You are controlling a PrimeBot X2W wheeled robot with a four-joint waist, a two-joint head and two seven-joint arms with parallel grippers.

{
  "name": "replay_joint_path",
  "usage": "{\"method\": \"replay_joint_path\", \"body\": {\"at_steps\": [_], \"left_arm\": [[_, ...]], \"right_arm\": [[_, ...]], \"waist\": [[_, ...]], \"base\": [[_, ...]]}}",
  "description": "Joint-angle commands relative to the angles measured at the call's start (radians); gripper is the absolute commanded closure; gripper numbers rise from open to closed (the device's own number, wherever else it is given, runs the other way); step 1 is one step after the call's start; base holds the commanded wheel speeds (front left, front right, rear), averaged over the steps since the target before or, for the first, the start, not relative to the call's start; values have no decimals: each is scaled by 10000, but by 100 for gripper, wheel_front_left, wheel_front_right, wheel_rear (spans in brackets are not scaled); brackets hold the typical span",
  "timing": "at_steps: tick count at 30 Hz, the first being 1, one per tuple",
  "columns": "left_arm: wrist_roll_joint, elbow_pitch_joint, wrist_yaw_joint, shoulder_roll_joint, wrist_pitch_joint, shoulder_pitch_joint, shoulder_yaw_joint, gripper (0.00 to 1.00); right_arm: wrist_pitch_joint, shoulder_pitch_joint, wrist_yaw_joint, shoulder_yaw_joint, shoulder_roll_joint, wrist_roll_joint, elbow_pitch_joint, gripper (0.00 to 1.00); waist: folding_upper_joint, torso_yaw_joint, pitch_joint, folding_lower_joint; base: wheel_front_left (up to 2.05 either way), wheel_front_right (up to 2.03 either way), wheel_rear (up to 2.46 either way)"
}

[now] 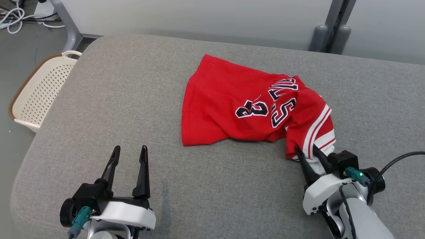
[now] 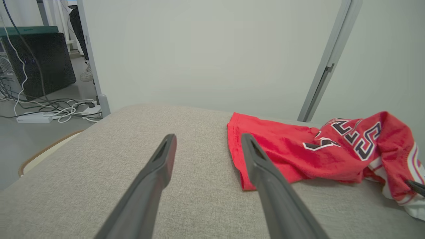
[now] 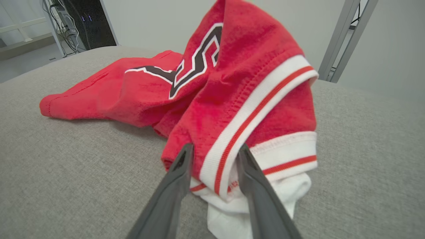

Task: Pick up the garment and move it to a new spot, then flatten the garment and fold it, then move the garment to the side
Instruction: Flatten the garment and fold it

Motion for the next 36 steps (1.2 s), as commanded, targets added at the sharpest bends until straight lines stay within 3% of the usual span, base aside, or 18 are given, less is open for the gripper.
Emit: {"method": "replay_joint_path", "body": {"at_steps": [1,11,19,26,33,34,35,36], "left_arm": [[-14,-37,42,12,-48,-57,60,0],[-80,-50,60,-3,-48,-21,35,0],[-188,-51,81,0,-48,-257,-205,0],[-352,54,106,2,-48,-476,-486,0],[-531,74,165,-2,-48,-730,-798,0],[-538,81,177,-2,-48,-759,-824,0],[-545,72,188,0,-48,-791,-844,0],[-552,64,210,-2,-48,-817,-868,0]], "right_arm": [[-49,-206,-1,-110,-71,93,85,100],[-60,-1219,-1,-528,-467,-90,-600,100],[812,-3108,-1,-227,-2056,61,-1093,100],[1802,-5079,-1,275,-3768,169,-95,100],[1990,-6082,-1,431,-4330,434,1658,100],[1906,-6159,-1,430,-4342,461,1883,96],[1783,-6233,-1,412,-4364,488,2088,79],[1662,-6259,-1,413,-4374,467,2286,53]], "waist": [[0,87,28,0],[0,-53,-13,0],[0,80,228,0],[0,644,672,0],[0,1125,1209,0],[0,1157,1264,0],[0,1181,1311,0],[0,1191,1339,0]], "base": [[0,0,0],[0,0,0],[0,0,0],[0,0,0],[0,0,0],[0,0,0],[0,0,0],[0,0,0]]}}
